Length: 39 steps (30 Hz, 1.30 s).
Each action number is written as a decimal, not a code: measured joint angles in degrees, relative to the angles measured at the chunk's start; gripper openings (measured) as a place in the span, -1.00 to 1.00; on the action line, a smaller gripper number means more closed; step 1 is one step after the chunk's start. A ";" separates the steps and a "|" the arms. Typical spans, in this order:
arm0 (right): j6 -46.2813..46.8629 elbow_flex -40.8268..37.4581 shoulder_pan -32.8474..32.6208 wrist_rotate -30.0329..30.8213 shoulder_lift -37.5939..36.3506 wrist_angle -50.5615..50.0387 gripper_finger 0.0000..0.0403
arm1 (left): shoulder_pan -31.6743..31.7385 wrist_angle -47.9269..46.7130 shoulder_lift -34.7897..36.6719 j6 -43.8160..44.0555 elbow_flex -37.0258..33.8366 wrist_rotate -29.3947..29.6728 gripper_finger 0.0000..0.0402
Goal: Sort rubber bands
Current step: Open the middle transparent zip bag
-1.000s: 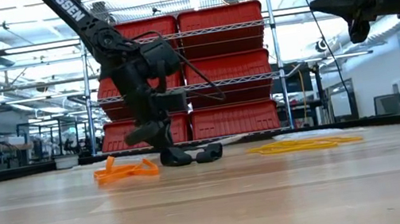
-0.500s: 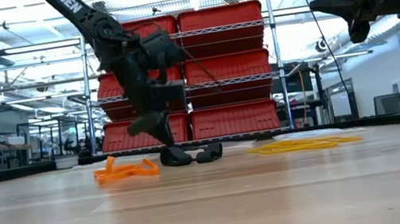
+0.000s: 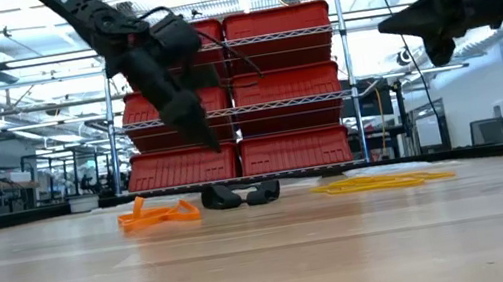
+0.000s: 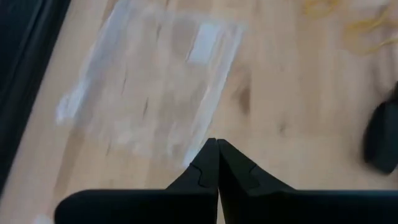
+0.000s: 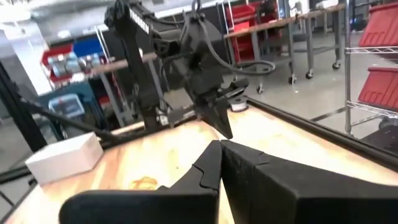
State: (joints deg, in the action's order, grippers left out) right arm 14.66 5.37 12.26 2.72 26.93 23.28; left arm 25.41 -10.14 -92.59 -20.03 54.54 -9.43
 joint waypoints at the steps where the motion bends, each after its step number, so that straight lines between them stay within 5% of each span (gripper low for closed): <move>1: -0.60 0.69 -0.01 0.02 1.32 -0.01 -1.00 | -0.20 2.59 -0.02 -0.99 -0.79 -0.90 -1.00; 5: -2.61 3.01 0.01 0.18 5.77 0.01 -1.00 | -3.13 6.74 -2.37 -7.93 -0.96 0.16 -0.90; 14: -3.81 5.39 0.01 0.22 11.55 0.72 -1.00 | -6.82 9.50 -9.97 -19.66 1.10 19.21 -0.40; 20: -3.82 5.39 0.01 0.22 12.23 1.85 -1.00 | -6.19 7.86 -12.39 -19.88 1.14 19.55 -0.31; 31: -3.83 5.39 0.03 0.24 12.23 2.09 -1.00 | -4.75 9.25 -16.72 -20.47 1.42 17.34 -0.40; 39: -3.54 5.39 0.03 0.42 12.23 2.24 -1.00 | -4.96 9.39 -18.72 -23.85 1.45 17.82 -0.93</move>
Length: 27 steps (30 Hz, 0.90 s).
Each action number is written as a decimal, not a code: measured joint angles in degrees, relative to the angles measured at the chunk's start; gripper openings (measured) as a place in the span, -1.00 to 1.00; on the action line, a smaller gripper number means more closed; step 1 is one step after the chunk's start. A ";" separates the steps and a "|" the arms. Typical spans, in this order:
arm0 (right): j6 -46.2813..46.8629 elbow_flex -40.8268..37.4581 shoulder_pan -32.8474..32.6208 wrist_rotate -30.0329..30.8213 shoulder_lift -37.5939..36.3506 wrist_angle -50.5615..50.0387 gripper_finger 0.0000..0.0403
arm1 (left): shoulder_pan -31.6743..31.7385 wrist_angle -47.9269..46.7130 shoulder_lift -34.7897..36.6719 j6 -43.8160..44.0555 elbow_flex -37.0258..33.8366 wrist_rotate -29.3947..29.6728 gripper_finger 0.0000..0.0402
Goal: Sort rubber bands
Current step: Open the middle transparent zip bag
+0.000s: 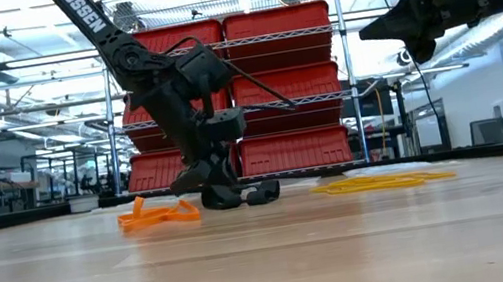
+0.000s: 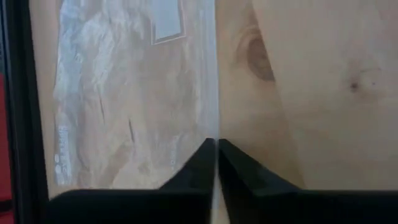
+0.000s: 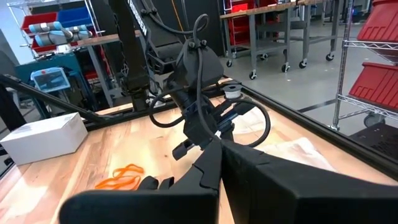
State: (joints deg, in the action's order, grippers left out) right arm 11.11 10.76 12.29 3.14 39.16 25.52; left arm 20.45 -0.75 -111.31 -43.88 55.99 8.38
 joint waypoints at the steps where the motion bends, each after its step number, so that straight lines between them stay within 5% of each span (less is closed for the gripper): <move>1: 0.00 0.00 0.00 0.00 0.00 0.02 -1.00 | 0.00 0.26 -0.07 0.02 0.00 0.48 -0.96; 27: 0.17 0.00 -0.04 -0.11 -0.02 -0.37 -1.00 | -1.09 -10.51 8.39 5.93 4.17 2.88 -1.00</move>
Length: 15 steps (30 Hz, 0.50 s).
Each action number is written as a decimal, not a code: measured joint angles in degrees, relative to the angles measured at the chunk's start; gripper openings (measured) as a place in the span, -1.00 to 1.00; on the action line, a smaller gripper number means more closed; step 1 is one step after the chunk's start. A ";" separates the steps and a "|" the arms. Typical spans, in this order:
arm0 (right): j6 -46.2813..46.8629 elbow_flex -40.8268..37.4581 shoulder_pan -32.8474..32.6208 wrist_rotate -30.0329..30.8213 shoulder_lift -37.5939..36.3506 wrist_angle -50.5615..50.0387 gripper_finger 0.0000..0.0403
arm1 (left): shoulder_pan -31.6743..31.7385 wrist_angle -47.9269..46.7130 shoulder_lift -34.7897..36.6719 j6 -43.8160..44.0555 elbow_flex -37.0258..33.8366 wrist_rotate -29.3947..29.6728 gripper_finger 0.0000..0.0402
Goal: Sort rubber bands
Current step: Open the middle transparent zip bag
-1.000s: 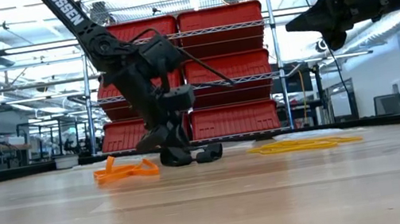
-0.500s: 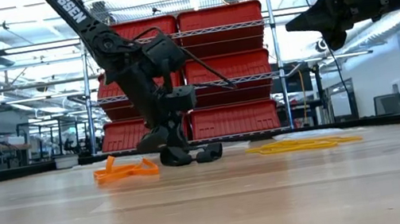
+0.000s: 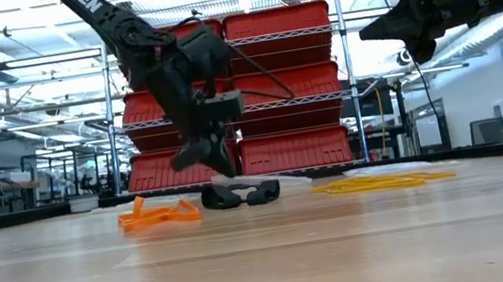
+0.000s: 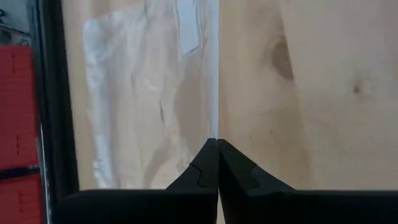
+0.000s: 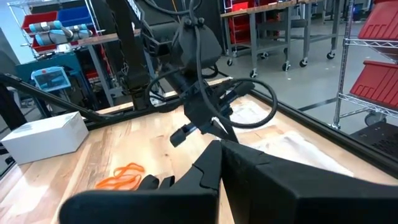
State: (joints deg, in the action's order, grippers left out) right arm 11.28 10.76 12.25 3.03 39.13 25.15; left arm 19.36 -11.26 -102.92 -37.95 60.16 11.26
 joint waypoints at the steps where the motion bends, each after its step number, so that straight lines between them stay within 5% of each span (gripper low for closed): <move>1: -0.13 0.00 0.00 0.00 0.01 -0.10 -1.00 | 0.02 -0.77 0.82 0.46 0.00 -0.02 -1.00; 9: -1.61 -0.02 0.00 0.34 2.78 -1.33 -0.99 | 0.04 -1.87 8.82 4.88 0.06 -2.54 -1.00; 15: -3.02 -0.02 0.00 0.50 7.44 2.56 -0.74 | 0.66 -1.90 15.65 9.82 0.07 -6.71 -1.00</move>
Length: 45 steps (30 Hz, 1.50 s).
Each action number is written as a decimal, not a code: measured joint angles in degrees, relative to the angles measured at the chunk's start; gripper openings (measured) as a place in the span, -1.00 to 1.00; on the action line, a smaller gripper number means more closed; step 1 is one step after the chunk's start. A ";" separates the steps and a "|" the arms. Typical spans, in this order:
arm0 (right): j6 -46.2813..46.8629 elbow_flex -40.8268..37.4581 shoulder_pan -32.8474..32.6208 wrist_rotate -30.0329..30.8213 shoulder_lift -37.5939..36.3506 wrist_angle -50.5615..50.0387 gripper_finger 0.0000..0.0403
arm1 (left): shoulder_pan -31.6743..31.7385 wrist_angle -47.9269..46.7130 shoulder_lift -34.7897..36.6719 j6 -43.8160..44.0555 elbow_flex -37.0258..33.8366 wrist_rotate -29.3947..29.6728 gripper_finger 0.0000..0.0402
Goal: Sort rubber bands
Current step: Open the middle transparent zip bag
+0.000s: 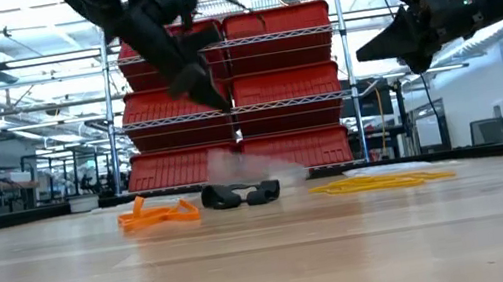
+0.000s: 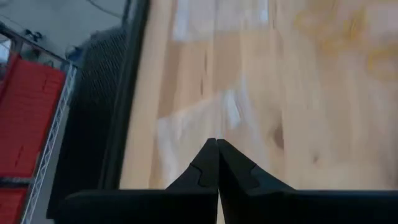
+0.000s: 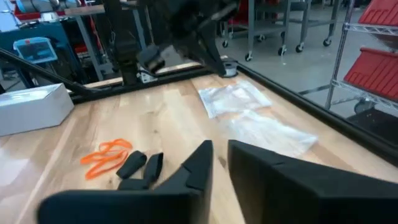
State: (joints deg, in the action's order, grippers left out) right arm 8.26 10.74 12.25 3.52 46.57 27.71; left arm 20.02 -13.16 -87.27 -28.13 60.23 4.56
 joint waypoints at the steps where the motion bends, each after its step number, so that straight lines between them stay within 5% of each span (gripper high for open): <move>1: -0.29 0.00 0.00 0.32 0.86 1.09 -0.68 | 0.04 0.04 1.00 0.63 0.00 -0.12 -1.00; 8: -5.20 6.15 0.00 0.86 9.82 1.37 -0.40 | -0.01 -3.29 3.44 2.39 0.00 0.39 -1.00; 17: -17.51 21.61 0.00 0.90 31.72 -8.61 -0.35 | 2.03 -3.97 3.42 10.99 -3.49 -2.70 -1.00; 28: -27.82 33.88 0.44 5.56 52.12 -11.09 -0.35 | 4.31 18.63 6.65 14.37 -17.62 -9.98 -1.00; 36: -29.31 38.18 1.42 5.86 56.33 -17.43 -0.35 | 3.84 18.37 5.66 13.91 -19.69 -9.96 -0.95; 45: -22.83 38.18 1.42 7.28 45.42 -37.25 -0.35 | -2.00 18.13 -4.04 14.34 -15.28 -9.30 -0.42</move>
State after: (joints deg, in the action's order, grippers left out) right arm -14.57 48.93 13.67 10.81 91.99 -9.54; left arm 18.01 4.97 -91.31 -13.79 44.95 -4.75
